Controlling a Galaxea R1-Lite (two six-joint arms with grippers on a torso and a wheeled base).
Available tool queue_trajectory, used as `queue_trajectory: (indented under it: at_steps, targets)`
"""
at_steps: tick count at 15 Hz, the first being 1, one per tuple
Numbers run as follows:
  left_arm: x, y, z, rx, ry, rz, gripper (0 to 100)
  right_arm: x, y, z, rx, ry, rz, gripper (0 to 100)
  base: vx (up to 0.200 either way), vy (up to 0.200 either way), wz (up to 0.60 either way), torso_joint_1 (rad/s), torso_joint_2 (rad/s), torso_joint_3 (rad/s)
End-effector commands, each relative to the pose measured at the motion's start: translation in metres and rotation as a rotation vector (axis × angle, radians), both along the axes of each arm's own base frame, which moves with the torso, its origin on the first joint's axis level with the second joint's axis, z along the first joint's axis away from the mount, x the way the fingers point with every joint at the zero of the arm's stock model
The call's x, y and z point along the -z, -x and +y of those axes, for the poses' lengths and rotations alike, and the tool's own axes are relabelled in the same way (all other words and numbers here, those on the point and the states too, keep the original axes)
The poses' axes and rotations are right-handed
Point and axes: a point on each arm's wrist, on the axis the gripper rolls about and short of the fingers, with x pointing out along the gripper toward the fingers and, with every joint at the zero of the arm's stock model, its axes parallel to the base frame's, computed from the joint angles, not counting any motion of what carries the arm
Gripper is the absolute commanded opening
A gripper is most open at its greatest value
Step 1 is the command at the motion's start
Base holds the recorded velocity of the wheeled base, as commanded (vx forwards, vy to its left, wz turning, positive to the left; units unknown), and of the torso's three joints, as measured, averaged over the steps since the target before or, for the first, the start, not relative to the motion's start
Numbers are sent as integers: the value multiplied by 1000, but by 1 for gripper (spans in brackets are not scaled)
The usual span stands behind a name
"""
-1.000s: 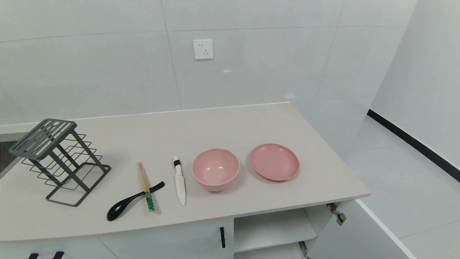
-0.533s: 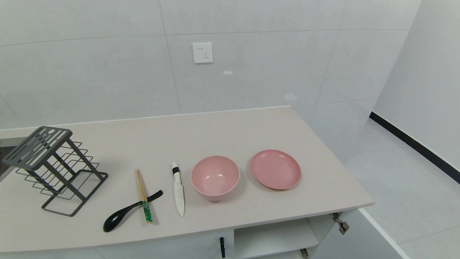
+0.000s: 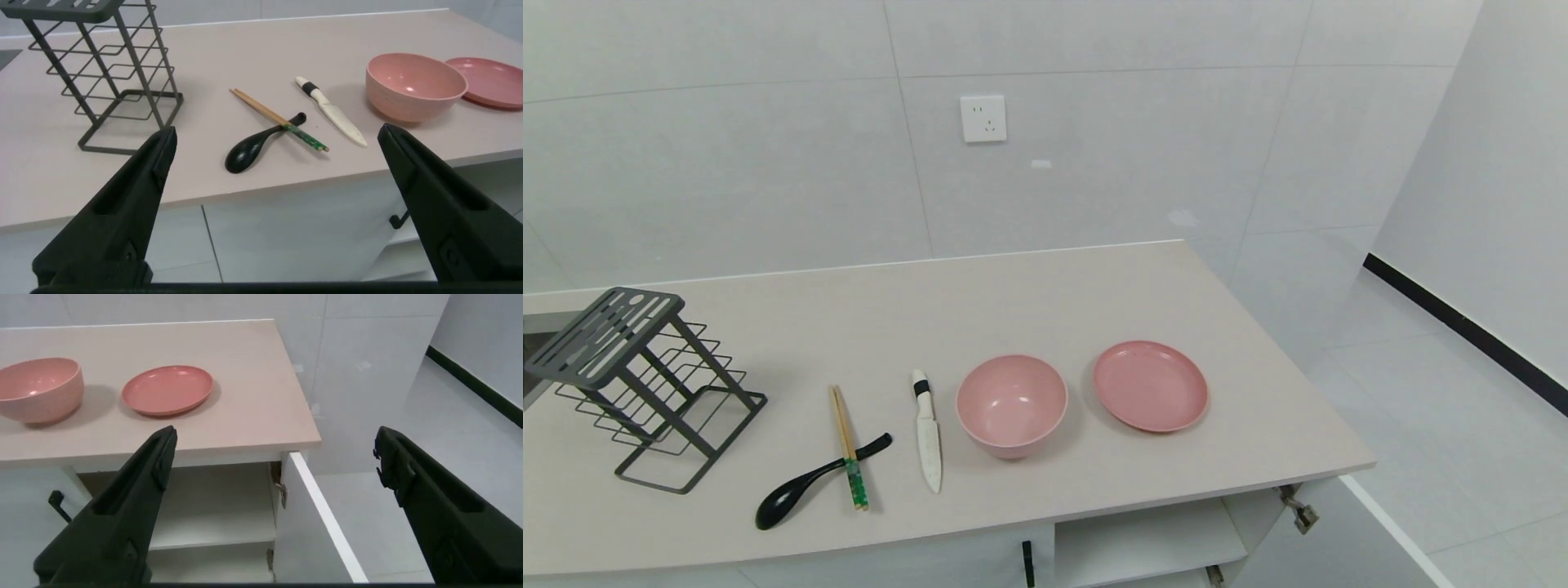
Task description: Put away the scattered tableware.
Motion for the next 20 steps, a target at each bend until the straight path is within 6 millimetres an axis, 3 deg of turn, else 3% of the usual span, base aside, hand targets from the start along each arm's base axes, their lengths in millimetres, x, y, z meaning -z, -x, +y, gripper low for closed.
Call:
queue_trajectory:
  at_steps: [1, 4, 6, 10, 12, 20]
  targets:
    - [0, 0, 0, -1, 2, -2, 100, -10, 1, 0, -8, 7, -98, 100, 0, 0, 0, 0, 0, 0]
    - [0, 0, 0, -1, 0, 0, 100, -18, 3, 3, -124, 42, -163, 100, 0, 0, 0, 0, 0, 0]
    - [0, 0, 0, -1, 0, 0, 100, -38, -4, 4, -218, 40, -106, 100, 0, 0, 0, 0, 0, 0]
    - [0, 0, 0, -1, 0, 0, 100, -65, -32, 6, -357, 26, 64, 100, 0, 0, 0, 0, 0, 0]
    - [0, 0, 0, 1, 0, 6, 100, -81, -57, 11, -408, 29, 167, 100, 0, 0, 0, 0, 0, 0]
    - [0, 0, 0, 2, 0, 0, 100, -83, -122, 25, -448, 61, 308, 100, 0, 0, 0, 0, 0, 0]
